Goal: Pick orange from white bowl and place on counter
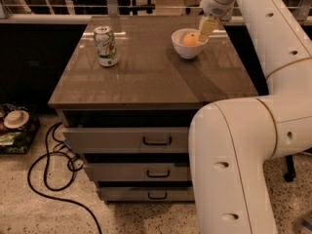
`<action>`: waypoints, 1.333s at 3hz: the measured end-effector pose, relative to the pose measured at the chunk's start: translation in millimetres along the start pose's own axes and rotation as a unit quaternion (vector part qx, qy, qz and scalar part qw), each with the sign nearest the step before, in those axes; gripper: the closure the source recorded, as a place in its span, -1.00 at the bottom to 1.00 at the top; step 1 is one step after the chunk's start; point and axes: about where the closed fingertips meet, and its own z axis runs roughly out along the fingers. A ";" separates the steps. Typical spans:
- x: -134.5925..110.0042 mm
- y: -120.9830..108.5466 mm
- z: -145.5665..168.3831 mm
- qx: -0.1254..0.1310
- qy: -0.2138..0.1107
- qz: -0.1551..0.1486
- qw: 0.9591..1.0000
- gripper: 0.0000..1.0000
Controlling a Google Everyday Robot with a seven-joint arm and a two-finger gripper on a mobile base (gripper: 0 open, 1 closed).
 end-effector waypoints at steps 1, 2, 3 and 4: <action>-3.7 0.5 -2.8 0.000 -0.007 -0.006 1.000 -0.27; -8.8 2.9 -2.0 -0.004 -0.016 -0.013 1.000 -0.38; -12.5 6.0 -1.2 -0.009 -0.023 -0.018 1.000 -0.65; -15.4 10.8 -0.7 -0.017 -0.028 -0.024 0.999 -0.70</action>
Offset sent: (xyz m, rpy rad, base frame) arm -0.0138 0.0133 0.0069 0.0215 -0.0112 0.0640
